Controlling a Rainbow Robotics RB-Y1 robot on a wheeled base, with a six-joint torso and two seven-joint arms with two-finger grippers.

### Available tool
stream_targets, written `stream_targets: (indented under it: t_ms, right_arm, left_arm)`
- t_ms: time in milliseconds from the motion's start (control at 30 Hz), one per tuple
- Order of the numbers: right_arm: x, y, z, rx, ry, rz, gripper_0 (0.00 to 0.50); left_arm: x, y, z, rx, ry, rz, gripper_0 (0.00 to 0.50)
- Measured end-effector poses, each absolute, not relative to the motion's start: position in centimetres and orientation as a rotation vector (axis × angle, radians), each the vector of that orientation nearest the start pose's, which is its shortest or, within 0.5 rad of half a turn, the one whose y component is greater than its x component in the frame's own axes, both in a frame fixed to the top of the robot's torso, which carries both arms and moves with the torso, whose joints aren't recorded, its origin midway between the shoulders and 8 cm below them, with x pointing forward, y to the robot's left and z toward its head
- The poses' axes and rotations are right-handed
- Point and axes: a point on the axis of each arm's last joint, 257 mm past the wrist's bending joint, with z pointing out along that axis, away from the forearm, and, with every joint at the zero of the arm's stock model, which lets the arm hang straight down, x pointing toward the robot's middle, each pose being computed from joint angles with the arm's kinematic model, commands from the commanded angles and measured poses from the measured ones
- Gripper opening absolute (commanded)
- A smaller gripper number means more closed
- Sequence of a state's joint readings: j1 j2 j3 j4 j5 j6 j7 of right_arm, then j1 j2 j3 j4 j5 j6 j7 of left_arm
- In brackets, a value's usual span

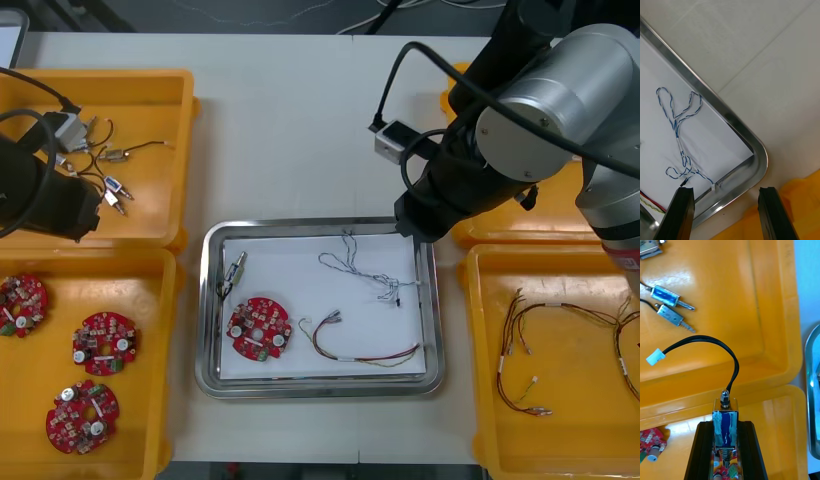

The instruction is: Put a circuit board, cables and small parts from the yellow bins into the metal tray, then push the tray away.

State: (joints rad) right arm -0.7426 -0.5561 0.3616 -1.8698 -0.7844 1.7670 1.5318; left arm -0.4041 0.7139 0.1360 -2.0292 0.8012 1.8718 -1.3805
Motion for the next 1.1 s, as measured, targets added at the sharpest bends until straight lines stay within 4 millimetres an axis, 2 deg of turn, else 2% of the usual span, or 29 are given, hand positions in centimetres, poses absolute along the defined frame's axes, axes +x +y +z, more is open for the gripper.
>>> stream_targets:
  t_ms: [100,200,400,633,733,1100]
  right_arm:
    - [46.4,-13.0,-16.4,-0.825,2.562,0.076,0.496]
    - [46.4,-14.2,-16.1,-0.751,2.599,0.068,0.495]
    - [46.7,-17.6,-15.1,-0.463,2.678,0.041,0.495]
    - [47.3,-21.2,-14.2,-0.310,2.686,-0.040,0.493]
    - [47.6,-22.3,-13.7,-0.225,2.684,-0.043,0.495]
    - [48.1,-25.2,-10.9,-0.109,2.642,0.015,0.493]
  left_arm:
    - [43.7,29.7,-15.4,0.250,2.616,-0.059,0.000]
    - [43.7,27.9,-15.6,0.241,2.605,-0.081,0.000]
    - [43.0,24.5,-16.4,0.162,2.609,-0.143,0.000]
    - [43.3,20.5,-16.7,0.203,2.549,-0.220,0.000]
    - [43.3,19.7,-17.3,0.238,2.540,-0.215,0.000]
    - [42.5,17.8,-20.1,0.334,2.557,-0.136,0.000]
